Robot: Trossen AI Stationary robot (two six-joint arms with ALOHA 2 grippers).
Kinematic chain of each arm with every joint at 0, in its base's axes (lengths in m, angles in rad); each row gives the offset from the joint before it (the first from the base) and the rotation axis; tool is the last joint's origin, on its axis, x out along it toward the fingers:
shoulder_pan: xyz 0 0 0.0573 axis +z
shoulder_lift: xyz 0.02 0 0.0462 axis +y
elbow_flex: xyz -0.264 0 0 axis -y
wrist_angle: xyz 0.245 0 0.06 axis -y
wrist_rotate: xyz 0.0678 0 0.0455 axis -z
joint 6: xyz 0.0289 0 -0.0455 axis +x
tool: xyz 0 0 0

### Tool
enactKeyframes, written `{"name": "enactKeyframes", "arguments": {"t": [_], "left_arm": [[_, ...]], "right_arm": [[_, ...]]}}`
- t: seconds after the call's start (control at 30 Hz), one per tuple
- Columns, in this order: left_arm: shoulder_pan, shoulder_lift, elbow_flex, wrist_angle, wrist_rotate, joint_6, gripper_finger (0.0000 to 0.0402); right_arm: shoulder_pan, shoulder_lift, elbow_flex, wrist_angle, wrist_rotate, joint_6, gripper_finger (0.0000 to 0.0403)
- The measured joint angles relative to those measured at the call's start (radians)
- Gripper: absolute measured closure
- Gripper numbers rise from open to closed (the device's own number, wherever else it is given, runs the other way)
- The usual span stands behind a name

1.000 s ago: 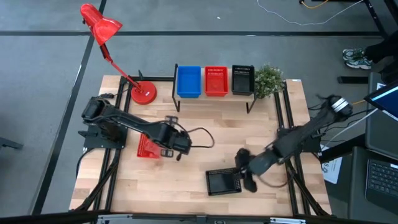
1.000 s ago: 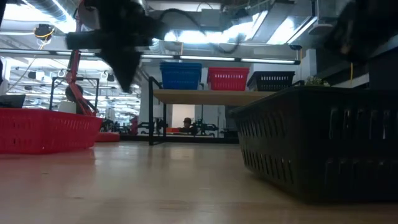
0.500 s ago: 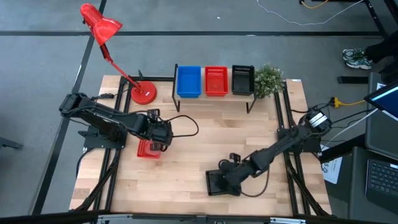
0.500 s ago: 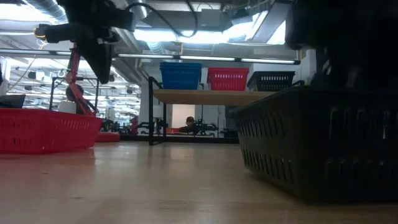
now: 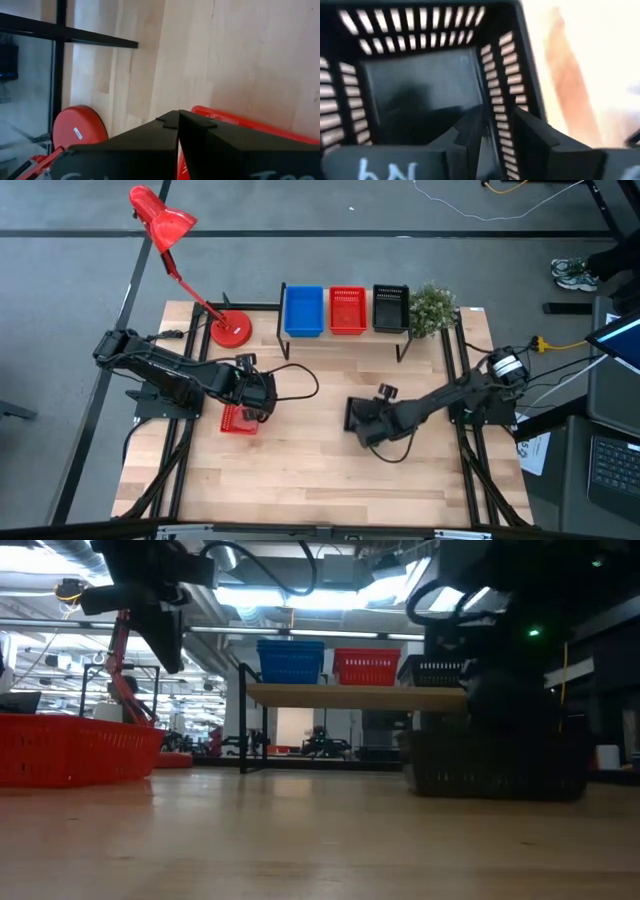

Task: Stack baskets on shelf by color
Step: Stack the black bin on top of the black bin on the shelf

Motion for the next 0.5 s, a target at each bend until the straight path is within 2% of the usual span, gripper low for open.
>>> {"name": "enactKeyframes", "arguments": {"t": [0.07, 0.2, 0.27, 0.43, 0.5], "left_arm": [[0.0, 0.0, 0.0, 0.0, -0.009, -0.003, 0.0401], [0.0, 0.0, 0.0, 0.001, -0.01, -0.004, 0.0401], [0.0, 0.0, 0.0, 0.01, -0.01, -0.004, 0.0401], [0.0, 0.0, 0.0, 0.015, -0.01, -0.005, 0.0401], [-0.002, 0.0, 0.0, 0.014, -0.01, -0.006, 0.0401]], "right_arm": [[-0.015, 0.0, 0.027, -0.006, 0.004, 0.012, 0.0295], [-0.046, 0.0, 0.141, -0.007, -0.057, 0.205, 0.0295], [-0.049, 0.0, 0.194, -0.01, -0.075, 0.204, 0.0295], [-0.018, 0.0, 0.315, -0.108, -0.091, -0.161, 0.0295], [-0.006, -0.001, 0.336, -0.153, -0.155, -0.322, 0.0295]]}}
